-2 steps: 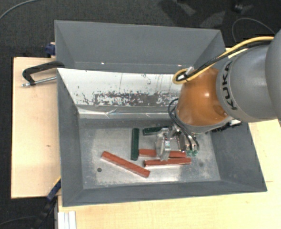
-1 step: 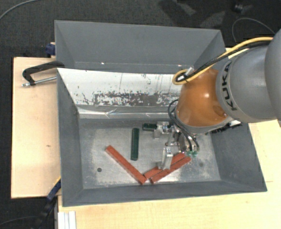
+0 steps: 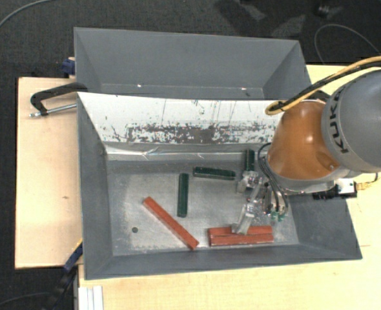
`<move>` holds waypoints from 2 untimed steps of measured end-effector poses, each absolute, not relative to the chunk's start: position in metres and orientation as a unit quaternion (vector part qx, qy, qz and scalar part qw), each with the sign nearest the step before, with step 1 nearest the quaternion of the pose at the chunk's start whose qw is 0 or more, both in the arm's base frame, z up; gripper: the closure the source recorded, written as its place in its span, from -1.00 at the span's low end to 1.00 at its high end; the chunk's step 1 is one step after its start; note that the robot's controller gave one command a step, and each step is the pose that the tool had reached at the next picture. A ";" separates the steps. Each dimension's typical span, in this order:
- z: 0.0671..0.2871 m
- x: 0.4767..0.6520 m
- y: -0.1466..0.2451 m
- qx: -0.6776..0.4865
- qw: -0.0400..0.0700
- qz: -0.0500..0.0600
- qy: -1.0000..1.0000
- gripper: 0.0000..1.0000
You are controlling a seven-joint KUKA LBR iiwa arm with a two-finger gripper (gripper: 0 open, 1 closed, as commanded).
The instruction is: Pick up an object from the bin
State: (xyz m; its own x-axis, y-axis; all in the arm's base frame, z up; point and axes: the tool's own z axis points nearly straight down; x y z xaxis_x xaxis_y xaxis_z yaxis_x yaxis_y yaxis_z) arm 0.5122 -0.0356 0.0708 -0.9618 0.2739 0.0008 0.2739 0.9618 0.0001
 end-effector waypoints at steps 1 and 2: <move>0.088 0.491 -0.141 -0.109 -0.003 0.002 -0.994 -1.00; 0.104 0.522 -0.029 -0.086 -0.004 -0.002 -0.996 -1.00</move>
Offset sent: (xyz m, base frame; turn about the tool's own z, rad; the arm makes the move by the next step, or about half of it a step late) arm -0.0211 -0.0996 0.0157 -0.0663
